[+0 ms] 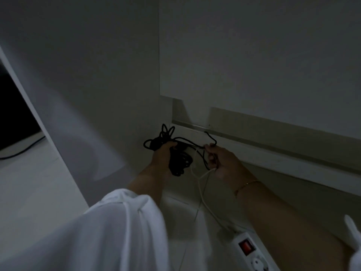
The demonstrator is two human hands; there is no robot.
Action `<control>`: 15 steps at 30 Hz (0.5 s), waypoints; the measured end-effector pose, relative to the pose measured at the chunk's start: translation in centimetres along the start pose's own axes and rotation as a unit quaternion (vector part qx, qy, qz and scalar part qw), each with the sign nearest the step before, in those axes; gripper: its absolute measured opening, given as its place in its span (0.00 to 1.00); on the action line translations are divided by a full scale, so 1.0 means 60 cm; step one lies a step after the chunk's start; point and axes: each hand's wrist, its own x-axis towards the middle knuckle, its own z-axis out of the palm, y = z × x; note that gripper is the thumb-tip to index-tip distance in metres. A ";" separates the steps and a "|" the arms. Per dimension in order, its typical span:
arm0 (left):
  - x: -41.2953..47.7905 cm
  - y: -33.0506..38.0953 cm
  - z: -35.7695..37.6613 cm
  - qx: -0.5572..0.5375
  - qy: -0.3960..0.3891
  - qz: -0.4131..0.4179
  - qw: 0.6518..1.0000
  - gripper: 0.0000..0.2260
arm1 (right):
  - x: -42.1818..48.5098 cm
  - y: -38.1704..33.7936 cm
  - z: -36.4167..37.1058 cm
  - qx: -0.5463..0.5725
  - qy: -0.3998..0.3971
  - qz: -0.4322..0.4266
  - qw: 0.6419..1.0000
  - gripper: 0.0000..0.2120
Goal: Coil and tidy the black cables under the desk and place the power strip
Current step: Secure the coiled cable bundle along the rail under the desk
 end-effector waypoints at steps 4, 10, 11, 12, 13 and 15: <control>0.017 -0.008 0.020 -0.022 -0.009 -0.013 1.000 0.24 | 0.002 -0.006 0.001 -0.042 -0.044 -0.011 0.998 0.07; 0.017 -0.012 0.051 -0.010 -0.100 -0.032 0.994 0.14 | 0.015 0.000 -0.003 -0.094 -0.043 -0.015 0.995 0.07; 0.022 -0.014 0.058 -0.016 -0.099 -0.031 0.994 0.14 | 0.018 0.004 0.000 -0.097 -0.049 -0.015 0.994 0.07; 0.026 -0.017 0.064 -0.021 -0.089 -0.023 0.996 0.14 | 0.021 0.008 0.004 -0.094 -0.050 -0.019 0.994 0.08; 0.035 -0.020 0.068 -0.023 -0.068 -0.010 0.997 0.14 | 0.024 0.010 0.008 -0.084 -0.044 -0.028 0.995 0.09; 0.051 -0.026 0.072 -0.015 -0.050 0.007 0.999 0.13 | 0.027 0.013 0.011 -0.090 -0.021 -0.051 0.994 0.10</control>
